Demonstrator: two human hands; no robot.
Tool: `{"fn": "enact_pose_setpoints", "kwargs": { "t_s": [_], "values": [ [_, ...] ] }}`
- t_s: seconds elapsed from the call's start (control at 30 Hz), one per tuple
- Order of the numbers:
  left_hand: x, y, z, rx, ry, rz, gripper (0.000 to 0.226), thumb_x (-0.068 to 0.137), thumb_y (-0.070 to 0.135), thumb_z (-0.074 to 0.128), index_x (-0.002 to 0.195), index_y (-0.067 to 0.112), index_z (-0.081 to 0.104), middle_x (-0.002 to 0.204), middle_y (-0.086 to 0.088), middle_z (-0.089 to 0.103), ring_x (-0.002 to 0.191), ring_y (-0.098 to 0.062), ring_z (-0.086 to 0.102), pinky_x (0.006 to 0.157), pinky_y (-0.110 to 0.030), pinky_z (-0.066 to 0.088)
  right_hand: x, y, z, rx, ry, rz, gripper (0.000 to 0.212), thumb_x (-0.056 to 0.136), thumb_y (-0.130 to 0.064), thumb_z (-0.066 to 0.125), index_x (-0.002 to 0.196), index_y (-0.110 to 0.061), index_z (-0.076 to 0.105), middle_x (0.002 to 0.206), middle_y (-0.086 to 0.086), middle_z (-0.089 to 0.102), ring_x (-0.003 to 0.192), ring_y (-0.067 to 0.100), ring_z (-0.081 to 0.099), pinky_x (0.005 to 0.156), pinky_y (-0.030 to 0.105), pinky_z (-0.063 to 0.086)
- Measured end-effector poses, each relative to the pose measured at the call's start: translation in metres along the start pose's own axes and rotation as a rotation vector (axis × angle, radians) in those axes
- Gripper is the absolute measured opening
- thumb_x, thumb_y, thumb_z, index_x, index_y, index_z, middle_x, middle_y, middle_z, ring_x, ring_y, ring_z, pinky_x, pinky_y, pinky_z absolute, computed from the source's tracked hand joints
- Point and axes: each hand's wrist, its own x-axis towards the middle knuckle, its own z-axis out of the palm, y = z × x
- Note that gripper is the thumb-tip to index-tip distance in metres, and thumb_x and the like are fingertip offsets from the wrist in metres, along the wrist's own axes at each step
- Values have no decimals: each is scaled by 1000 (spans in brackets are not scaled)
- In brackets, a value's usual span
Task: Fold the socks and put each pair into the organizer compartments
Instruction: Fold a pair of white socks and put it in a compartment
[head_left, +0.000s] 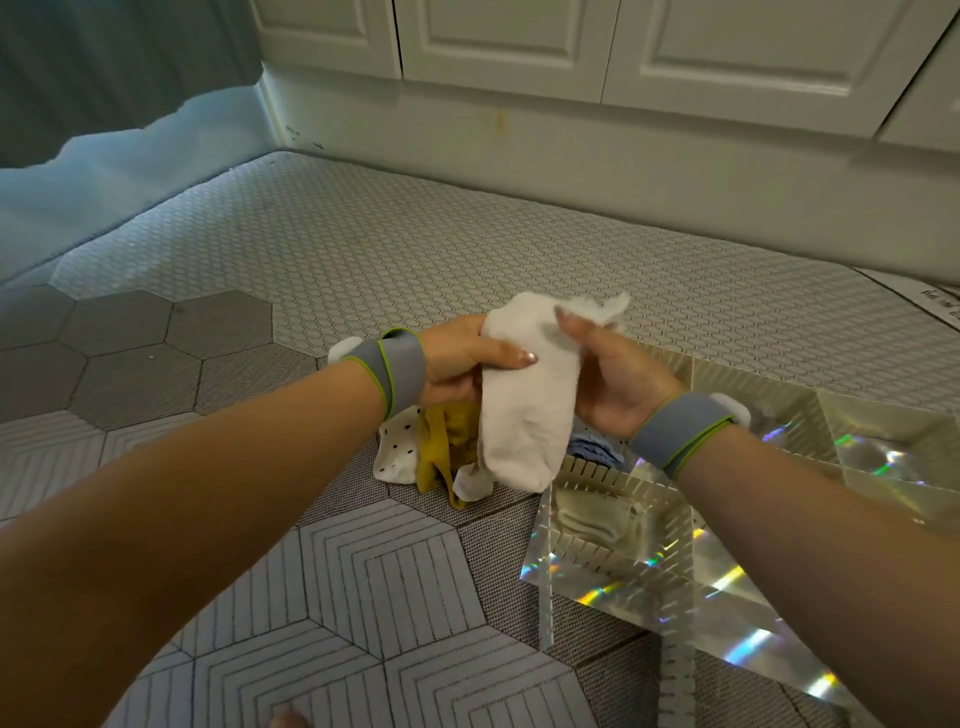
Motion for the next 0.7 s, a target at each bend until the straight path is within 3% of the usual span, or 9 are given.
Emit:
{"fn": "enact_pose_setpoints", "kwargs": {
  "t_s": [0.13,0.23,0.33,0.47,0.5,0.57,0.63,0.7],
  "values": [
    [1,-2,6,52,31,-83,50,70,9,63,120,8,56,120,-17,62,111,-32,60,99,-52,45,3,10,1,-17,17,-1,50,85,-13,58,133,-2,48,128,23,58,110,36,59,88,46,53],
    [1,-6,10,70,51,-113,55,70,10,65,123,10,53,122,-15,61,117,-33,57,101,-54,43,9,7,-1,45,79,-53,47,89,-10,54,134,-1,46,129,25,56,111,38,59,88,52,51],
    [2,-14,7,126,91,-171,40,79,0,64,112,19,53,109,-7,65,102,-29,65,90,-54,51,10,4,-3,90,98,-70,51,84,-8,53,134,-2,44,131,29,52,117,44,54,96,60,43],
    [-2,-15,6,203,131,-207,20,87,0,56,88,20,53,73,0,71,58,-13,69,60,-32,58,9,2,-10,135,110,-82,43,90,1,41,133,0,46,129,24,55,117,41,55,98,55,43],
    [-4,-13,7,168,142,-204,21,87,-1,55,87,20,52,70,-1,70,56,-13,68,55,-31,57,10,3,-11,132,120,-86,41,90,3,41,130,0,49,124,21,58,112,38,58,94,52,46],
    [-6,-10,10,68,186,-175,25,86,-6,55,90,18,48,85,-6,65,64,-17,67,50,-32,57,10,3,-11,94,155,-99,35,90,7,40,119,-7,54,108,16,64,97,31,63,84,45,52],
    [-2,-6,11,-4,266,-108,35,84,-10,55,104,16,43,106,-8,51,80,-21,61,59,-37,57,10,3,-11,16,174,-117,34,90,10,39,108,-12,56,98,10,65,87,26,63,77,41,53],
    [5,-3,9,-68,346,-63,48,85,-9,54,121,18,36,102,-7,48,77,-19,60,66,-38,55,9,4,-11,-80,150,-143,37,89,13,37,99,-16,58,92,6,67,84,23,64,74,39,54]
  ]
}}
